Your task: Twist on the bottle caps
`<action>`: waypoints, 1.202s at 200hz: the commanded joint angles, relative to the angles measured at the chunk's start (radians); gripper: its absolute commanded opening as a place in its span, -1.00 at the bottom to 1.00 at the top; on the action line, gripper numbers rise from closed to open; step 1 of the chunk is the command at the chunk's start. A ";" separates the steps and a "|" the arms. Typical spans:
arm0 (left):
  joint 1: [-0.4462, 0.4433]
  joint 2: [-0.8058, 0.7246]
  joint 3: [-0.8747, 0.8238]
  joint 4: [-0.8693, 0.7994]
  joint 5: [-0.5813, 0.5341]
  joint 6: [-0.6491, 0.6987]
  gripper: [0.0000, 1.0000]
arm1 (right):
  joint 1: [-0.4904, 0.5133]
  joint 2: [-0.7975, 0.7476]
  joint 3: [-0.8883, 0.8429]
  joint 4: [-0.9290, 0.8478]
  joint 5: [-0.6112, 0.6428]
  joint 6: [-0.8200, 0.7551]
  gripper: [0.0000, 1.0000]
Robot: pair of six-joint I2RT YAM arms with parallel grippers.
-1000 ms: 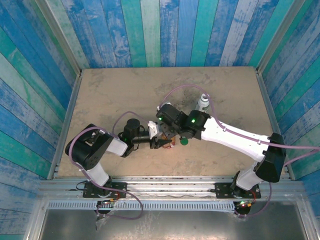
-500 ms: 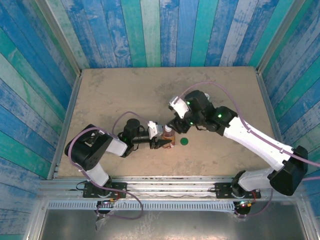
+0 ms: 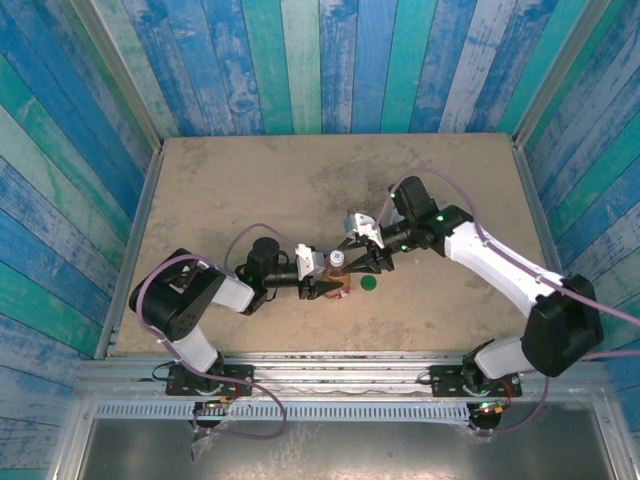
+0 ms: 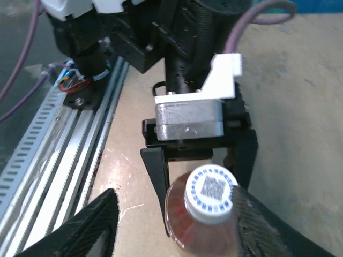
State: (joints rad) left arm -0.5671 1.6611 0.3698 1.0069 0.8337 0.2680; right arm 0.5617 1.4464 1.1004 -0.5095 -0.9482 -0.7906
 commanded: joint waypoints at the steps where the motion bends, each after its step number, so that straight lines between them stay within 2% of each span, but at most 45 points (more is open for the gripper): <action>1: 0.000 -0.003 -0.024 -0.096 0.020 0.010 0.25 | -0.004 0.055 0.049 -0.044 -0.093 -0.095 0.07; 59: 0.001 0.011 -0.015 -0.102 0.022 0.011 0.25 | -0.010 0.107 0.061 -0.046 -0.105 -0.099 -0.08; 98: 0.000 0.016 -0.009 -0.110 0.024 0.010 0.25 | -0.011 0.111 0.056 0.022 -0.088 -0.045 0.13; 116: 0.000 0.019 -0.007 -0.113 0.025 0.013 0.26 | -0.011 0.110 0.051 0.056 -0.080 -0.022 0.14; 209: 0.001 0.021 -0.007 -0.114 0.014 0.007 0.25 | -0.013 0.147 0.065 0.022 -0.073 -0.015 -0.23; 240: 0.001 0.022 -0.021 -0.059 -0.039 -0.035 0.25 | -0.013 0.137 0.057 0.039 -0.060 0.024 -0.32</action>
State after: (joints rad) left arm -0.5644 1.6615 0.3782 0.9916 0.8433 0.2703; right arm 0.5549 1.5913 1.1454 -0.4683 -1.0168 -0.8021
